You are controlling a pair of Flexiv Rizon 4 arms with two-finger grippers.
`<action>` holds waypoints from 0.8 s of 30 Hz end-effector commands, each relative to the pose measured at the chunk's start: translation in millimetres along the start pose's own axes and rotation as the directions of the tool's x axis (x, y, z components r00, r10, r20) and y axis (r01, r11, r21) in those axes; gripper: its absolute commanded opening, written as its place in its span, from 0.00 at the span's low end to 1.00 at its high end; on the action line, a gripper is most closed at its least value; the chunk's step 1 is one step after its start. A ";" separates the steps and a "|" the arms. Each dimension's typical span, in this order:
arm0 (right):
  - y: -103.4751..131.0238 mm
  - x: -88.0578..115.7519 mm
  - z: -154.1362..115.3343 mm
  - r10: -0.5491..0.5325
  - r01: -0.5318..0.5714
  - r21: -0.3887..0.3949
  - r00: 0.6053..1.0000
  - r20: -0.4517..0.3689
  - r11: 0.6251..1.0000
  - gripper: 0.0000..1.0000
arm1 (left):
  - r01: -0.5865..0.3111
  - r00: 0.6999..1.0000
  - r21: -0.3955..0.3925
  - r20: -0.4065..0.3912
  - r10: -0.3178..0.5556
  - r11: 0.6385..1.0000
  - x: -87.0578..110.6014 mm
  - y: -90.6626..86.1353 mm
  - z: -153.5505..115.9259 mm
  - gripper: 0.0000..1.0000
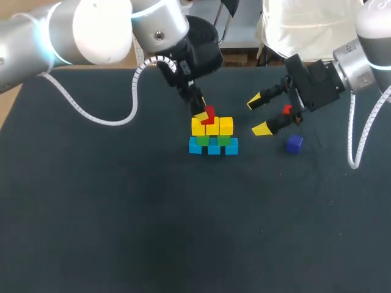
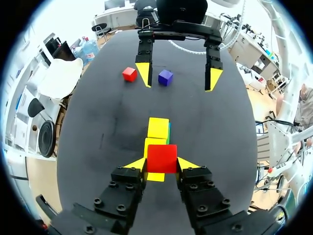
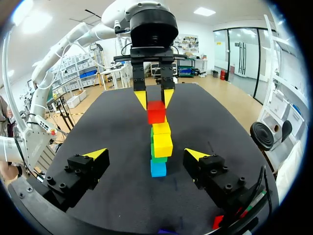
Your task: Place the blue cubes, place green cubes on the blue cubes, place the yellow cubes on the green cubes, then place the red cubes on the yellow cubes, and place purple cube on the red cubes.
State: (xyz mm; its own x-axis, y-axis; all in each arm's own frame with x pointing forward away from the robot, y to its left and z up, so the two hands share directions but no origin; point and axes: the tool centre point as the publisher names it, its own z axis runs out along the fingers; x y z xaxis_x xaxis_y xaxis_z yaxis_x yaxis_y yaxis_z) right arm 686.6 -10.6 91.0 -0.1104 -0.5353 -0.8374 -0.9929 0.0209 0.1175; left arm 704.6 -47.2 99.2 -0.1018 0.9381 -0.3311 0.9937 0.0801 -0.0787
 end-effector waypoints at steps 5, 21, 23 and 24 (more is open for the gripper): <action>0.6 -0.2 -0.3 0.000 0.000 0.002 1.000 -0.001 1.000 1.00 | 0.004 1.000 0.009 -0.006 -0.004 1.000 0.9 5.6 2.9 0.00; 0.6 -0.2 -0.3 0.000 0.000 0.002 1.000 -0.001 1.000 1.00 | 0.022 1.000 0.006 -0.005 -0.022 1.000 4.4 4.7 3.8 0.00; 0.6 -0.2 -0.3 0.000 0.000 0.002 1.000 -0.001 1.000 1.00 | 0.022 1.000 0.006 -0.005 -0.022 1.000 3.8 4.4 3.6 0.00; 0.6 -0.2 -0.3 0.000 0.000 0.002 1.000 -0.001 1.000 1.00 | 0.022 1.000 0.006 -0.005 -0.022 1.000 3.4 4.2 3.7 0.00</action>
State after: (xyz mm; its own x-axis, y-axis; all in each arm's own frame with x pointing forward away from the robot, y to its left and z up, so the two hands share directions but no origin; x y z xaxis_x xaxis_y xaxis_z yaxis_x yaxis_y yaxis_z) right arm 686.6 -10.6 91.0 -0.1104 -0.5353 -0.8374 -0.9929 0.0209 0.1175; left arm 708.3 -44.3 94.1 -0.1233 0.9374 -0.3258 0.9909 0.0986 -0.0915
